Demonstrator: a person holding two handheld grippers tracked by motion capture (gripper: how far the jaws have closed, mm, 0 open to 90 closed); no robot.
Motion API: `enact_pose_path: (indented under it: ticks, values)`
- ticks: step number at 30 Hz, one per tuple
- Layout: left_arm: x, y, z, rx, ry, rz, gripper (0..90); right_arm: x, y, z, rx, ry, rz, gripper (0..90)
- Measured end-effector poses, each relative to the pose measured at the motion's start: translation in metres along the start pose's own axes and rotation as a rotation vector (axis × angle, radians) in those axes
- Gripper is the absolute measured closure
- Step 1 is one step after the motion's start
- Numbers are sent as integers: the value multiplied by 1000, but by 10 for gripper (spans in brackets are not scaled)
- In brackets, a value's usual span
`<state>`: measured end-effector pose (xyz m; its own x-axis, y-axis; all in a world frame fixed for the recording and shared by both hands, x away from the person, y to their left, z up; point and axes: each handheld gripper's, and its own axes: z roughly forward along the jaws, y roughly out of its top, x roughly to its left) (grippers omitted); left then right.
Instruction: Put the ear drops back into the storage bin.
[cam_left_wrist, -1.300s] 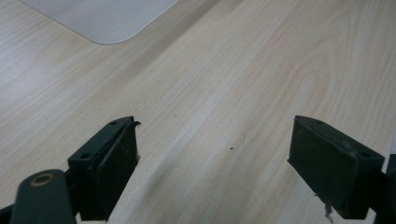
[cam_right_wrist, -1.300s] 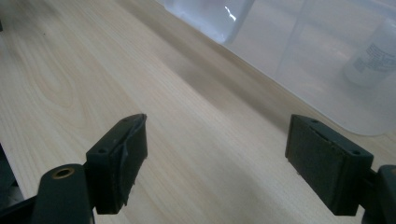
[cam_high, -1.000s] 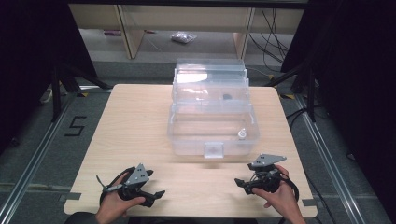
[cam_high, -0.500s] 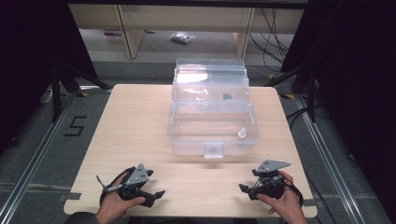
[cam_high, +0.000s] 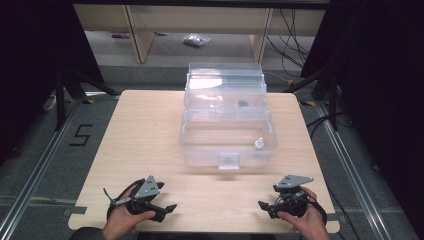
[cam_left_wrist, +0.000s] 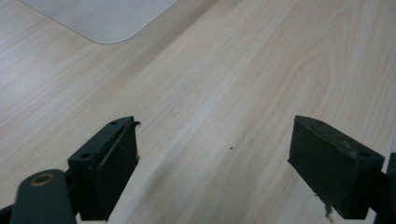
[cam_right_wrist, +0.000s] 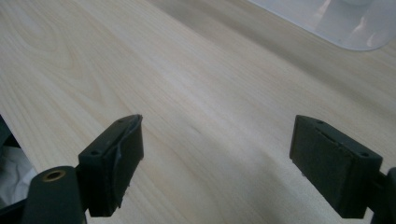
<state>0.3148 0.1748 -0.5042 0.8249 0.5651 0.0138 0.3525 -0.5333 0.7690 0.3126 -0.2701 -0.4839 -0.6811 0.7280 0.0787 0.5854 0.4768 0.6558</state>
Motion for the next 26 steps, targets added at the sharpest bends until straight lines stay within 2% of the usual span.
enact_pose_path:
  ticks: [2, 3, 6, 7, 8, 9, 11, 12, 13, 15, 16, 19, 20, 26]
  values:
    - [0, 0, 0, 0, 0, 0, 150, 2, -1, 0, 3, 0, 34, 179]
    - [0, 0, 0, 0, 0, 0, 150, 0, -2, 0, -1, -11, 14, 178]
    - [0, 0, 0, 0, 0, 0, 150, 1, -1, -2, 8, -2, 17, 177]
    - [0, 0, 0, 0, 0, 1, 150, 1, -1, -1, -11, -2, 19, 175]
    - [0, 0, 0, -1, 0, 0, 150, 0, -1, 0, -19, -8, -2, 173]
    - [0, 0, 0, 2, -3, 3, 150, 1, -1, 0, -12, 0, 12, 172]
    - [0, 0, 0, -4, -2, -4, 150, 2, -1, -1, 6, 0, 11, 171]
    - [0, 0, 0, 1, -5, 1, 150, 1, -1, 0, 0, -3, -2, 171]
    - [0, 0, 0, 1, 1, 1, 150, 3, -1, 0, 4, 4, 16, 171]
    - [0, 0, 0, 1, 0, 1, 150, 1, -1, 2, -14, -2, -6, 170]
    - [0, 0, 0, 1, -1, 1, 150, 3, -1, 1, -6, 4, 19, 169]
    - [0, 0, 0, 4, 3, 7, 150, 3, -1, 1, -4, 1, 22, 169]
    - [0, 0, 0, 1, -1, 2, 150, 1, -1, 1, -6, 2, 7, 169]
    - [1, 0, 0, 7, 5, 14, 150, 0, -2, 2, -6, -8, 2, 169]
